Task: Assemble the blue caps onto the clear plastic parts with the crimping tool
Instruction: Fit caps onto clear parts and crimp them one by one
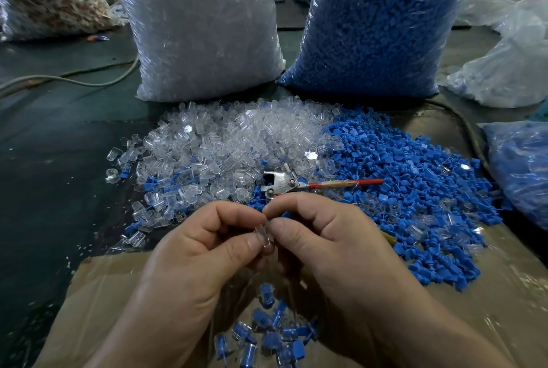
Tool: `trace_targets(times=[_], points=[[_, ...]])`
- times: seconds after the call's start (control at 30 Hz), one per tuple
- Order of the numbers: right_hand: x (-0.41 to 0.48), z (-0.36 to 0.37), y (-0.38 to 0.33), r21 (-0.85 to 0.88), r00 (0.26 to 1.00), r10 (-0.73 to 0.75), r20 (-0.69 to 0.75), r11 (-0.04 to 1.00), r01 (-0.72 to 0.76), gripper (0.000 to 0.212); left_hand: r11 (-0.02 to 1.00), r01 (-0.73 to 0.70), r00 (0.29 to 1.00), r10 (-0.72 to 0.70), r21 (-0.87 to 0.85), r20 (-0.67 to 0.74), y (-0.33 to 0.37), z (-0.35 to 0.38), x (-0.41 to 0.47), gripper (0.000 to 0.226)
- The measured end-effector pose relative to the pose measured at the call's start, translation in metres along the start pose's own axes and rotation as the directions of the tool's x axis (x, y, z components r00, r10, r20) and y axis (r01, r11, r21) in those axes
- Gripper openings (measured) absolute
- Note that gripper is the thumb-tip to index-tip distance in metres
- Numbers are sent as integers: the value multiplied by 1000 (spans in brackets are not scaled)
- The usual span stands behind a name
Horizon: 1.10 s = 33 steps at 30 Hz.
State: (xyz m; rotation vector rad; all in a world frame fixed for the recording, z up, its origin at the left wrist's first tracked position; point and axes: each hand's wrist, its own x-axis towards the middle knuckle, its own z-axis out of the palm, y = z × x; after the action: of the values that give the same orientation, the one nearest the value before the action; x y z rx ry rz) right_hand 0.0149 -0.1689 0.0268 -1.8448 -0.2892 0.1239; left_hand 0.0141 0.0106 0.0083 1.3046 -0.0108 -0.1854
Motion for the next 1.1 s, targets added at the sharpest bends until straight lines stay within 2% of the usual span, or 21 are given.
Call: trace_targets(times=[0.1,0.17,0.3,0.47,0.63,0.8,0.93,1.1], points=[[-1,2,-2,187,999,33,-31,982,-27,15,999,16,1000,-17,-47,-12,1,3,-1,28],[-1,4,-5,224,1000,11,9,975,-13,18,999,24,1000,-25,-46,-17,1,3,-1,32],[-2,6,-5,-36,997,-68,20,997,68,19,999,29,997,-32,-44,-66,1,3,0,31],[-1,5,-9,105,999,33,-31,994,-30,13,998,19,998,-23,-66,-61,2,6,-1,25],[-1,3,-4,42,998,-21,-57,999,24,4,997,-4,998,-1,-77,-63,6,9,-2,22],[-2,7,-2,-91,986,-152,-65,985,146,17,997,-37,995,31,-73,-92,6,9,0,21],[-2,7,-2,-72,974,-167,-156,985,157,18,997,-49,994,42,-66,-105,7,9,1,19],[-1,8,-4,-139,980,-172,-96,978,158,11,998,-66,994,64,-18,-88,4,6,2,23]])
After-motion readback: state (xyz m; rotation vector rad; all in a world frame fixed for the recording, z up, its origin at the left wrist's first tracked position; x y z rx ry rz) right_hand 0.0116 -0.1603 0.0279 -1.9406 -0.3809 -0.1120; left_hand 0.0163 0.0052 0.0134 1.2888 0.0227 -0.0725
